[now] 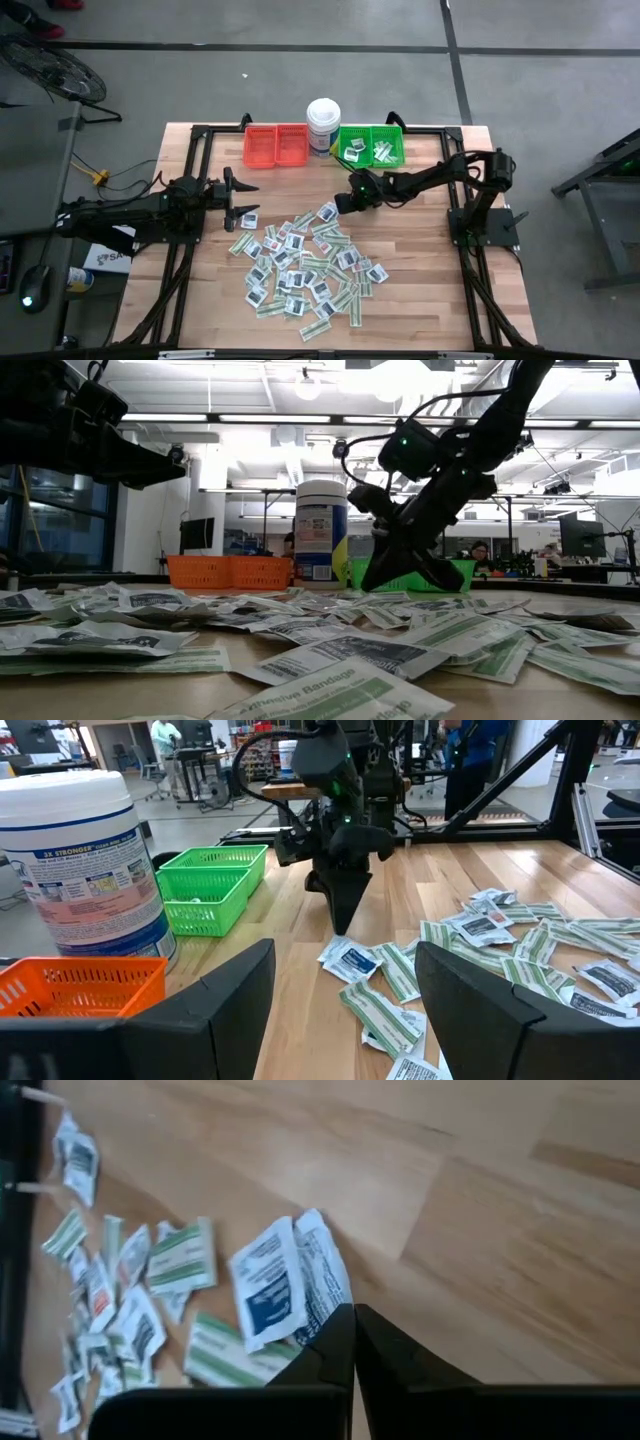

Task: Pick & Place First Aid Supplies
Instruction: Put the blue alcohol pad into the right orange bin

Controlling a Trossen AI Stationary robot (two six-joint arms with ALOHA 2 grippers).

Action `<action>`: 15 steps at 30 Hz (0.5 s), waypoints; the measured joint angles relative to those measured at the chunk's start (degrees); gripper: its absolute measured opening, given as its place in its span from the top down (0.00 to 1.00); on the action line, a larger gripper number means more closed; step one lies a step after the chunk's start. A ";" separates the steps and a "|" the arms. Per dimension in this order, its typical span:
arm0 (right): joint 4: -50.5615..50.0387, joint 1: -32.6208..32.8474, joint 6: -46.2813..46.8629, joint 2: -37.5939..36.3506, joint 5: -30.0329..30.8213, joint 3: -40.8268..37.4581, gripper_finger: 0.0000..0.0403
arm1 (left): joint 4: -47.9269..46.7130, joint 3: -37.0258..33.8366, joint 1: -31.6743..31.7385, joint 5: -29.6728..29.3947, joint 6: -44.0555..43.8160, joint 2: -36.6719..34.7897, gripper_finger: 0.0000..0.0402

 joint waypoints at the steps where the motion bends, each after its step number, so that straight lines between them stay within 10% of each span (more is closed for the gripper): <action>1: -0.27 0.00 -0.10 -0.72 0.03 0.00 1.00 | 0.00 0.00 0.00 -0.01 0.00 0.01 0.41; 15: -6.35 -2.45 -5.40 -11.57 5.12 0.00 1.00 | 0.00 0.00 0.00 0.00 0.00 0.01 0.41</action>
